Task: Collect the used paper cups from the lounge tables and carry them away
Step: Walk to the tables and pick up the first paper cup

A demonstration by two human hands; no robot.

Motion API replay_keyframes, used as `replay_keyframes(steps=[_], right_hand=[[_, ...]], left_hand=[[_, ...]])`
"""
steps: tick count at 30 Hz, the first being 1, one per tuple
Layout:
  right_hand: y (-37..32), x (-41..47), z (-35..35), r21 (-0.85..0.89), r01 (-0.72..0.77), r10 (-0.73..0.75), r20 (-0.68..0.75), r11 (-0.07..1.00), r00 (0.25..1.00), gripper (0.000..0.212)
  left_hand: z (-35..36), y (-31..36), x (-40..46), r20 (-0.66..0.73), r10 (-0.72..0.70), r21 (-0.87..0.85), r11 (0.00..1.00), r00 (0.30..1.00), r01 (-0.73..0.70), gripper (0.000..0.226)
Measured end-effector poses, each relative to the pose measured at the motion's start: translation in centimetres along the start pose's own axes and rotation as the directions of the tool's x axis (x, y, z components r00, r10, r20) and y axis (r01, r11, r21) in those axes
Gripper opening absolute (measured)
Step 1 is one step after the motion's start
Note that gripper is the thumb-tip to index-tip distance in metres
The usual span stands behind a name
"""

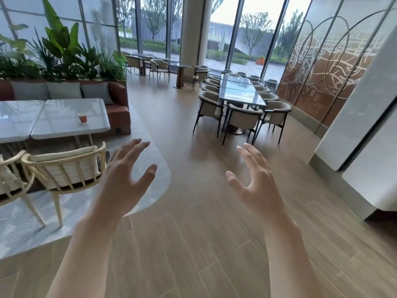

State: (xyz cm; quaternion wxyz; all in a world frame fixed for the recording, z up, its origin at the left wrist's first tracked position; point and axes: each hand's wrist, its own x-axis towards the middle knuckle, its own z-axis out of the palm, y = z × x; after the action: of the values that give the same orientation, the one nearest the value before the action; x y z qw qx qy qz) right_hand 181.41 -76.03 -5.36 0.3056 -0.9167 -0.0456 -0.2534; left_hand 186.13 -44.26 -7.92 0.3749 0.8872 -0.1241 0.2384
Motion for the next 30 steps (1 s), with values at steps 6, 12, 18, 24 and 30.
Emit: replay_keyframes(steps=[6, 12, 18, 24, 30], right_hand=[[5.4, 8.7, 1.2, 0.046, 0.021, -0.022, 0.007, 0.999, 1.0, 0.075], [11.1, 17.2, 2.2, 0.065, 0.032, -0.033, 0.008, 0.997, 0.999, 0.075], [15.7, 23.5, 6.3, 0.111, 0.039, -0.047, 0.071, 0.993, 0.996, 0.076], [17.2, 29.8, 11.8, 0.158, 0.045, -0.063, 0.109, 0.986, 0.992, 0.077], [17.2, 36.2, 18.3, 0.132, 0.028, -0.044, 0.12, 0.991, 0.992, 0.075]], left_hand=[[5.5, 0.1, 7.8, -0.012, 0.005, 0.03, 1.0, 1.0, -0.005, 0.057], [11.3, 0.4, 15.7, -0.038, 0.014, 0.06, 0.998, 0.999, -0.011, 0.056], [15.4, -1.4, 20.6, -0.038, -0.009, 0.105, 0.994, 0.999, 0.013, 0.056], [17.0, -6.2, 25.8, -0.047, -0.046, 0.113, 0.992, 0.998, 0.051, 0.056], [19.5, -12.7, 33.9, -0.011, -0.028, 0.075, 0.997, 1.0, 0.029, 0.058]])
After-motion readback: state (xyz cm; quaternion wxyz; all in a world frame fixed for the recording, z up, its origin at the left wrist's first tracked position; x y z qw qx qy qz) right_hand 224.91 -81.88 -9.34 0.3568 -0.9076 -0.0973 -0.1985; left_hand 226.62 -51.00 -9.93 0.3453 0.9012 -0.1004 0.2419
